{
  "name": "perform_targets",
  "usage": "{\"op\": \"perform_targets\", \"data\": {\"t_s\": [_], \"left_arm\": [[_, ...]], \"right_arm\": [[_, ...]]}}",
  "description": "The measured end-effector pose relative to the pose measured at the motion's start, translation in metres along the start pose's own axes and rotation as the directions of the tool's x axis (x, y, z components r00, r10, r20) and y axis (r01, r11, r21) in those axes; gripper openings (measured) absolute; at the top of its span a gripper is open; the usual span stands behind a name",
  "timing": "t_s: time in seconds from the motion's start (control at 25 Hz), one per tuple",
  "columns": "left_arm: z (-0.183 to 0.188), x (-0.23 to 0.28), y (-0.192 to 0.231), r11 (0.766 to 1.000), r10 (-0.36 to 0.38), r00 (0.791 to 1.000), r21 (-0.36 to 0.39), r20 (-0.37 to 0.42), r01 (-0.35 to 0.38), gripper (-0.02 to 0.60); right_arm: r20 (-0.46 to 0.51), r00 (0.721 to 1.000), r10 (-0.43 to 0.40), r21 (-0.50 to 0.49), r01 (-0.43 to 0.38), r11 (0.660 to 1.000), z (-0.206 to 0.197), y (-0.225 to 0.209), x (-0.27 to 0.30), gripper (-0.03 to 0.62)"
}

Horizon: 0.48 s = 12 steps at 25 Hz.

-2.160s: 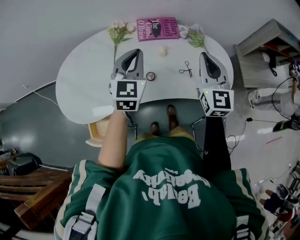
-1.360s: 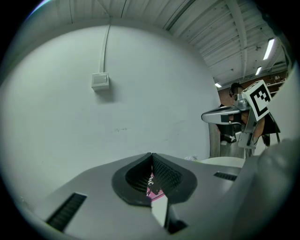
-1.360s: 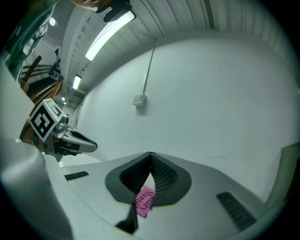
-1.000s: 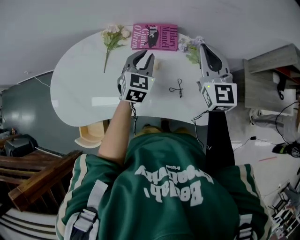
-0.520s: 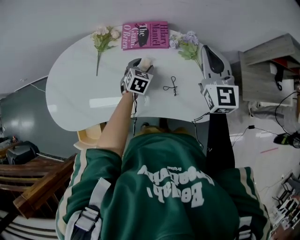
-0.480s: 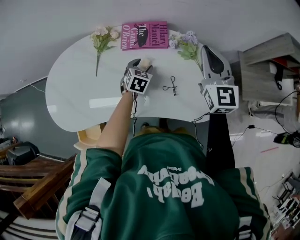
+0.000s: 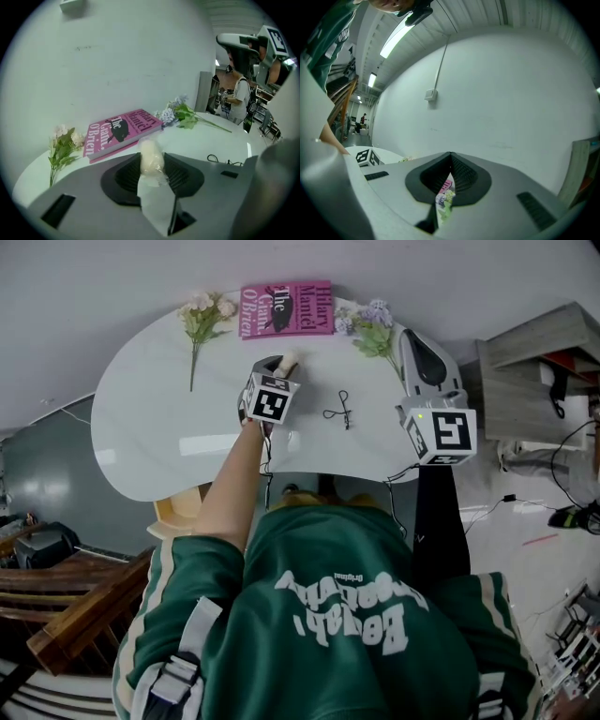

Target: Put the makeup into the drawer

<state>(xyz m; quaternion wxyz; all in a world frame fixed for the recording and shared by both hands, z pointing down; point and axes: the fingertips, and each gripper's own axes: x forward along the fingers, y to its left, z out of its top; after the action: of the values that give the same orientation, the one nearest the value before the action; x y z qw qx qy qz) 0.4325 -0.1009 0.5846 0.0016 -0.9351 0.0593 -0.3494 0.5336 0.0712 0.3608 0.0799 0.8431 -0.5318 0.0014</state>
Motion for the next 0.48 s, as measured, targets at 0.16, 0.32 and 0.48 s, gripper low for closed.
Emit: {"op": "perform_targets", "data": {"t_s": [0.16,0.32,0.48], "left_arm": [[0.051,-0.041,-0.001,0.999,0.038,0.988,0.009,0.152,-0.04,0.15],[0.1,-0.091,0.001,0.997,0.077,0.949,0.008,0.305,-0.083,0.15],[0.149,-0.145,-0.009,0.998,0.054,0.901,0.01,0.43,-0.064,0.151]], "right_arm": [[0.028,0.999,0.019,0.0,-0.019,1.0,0.01,0.005,0.003,0.009],[0.06,0.998,0.03,-0.016,-0.029,0.999,0.024,0.013,0.006,0.009],[0.096,0.994,0.048,-0.036,-0.045,0.998,0.036,0.021,0.005,0.009]]}}
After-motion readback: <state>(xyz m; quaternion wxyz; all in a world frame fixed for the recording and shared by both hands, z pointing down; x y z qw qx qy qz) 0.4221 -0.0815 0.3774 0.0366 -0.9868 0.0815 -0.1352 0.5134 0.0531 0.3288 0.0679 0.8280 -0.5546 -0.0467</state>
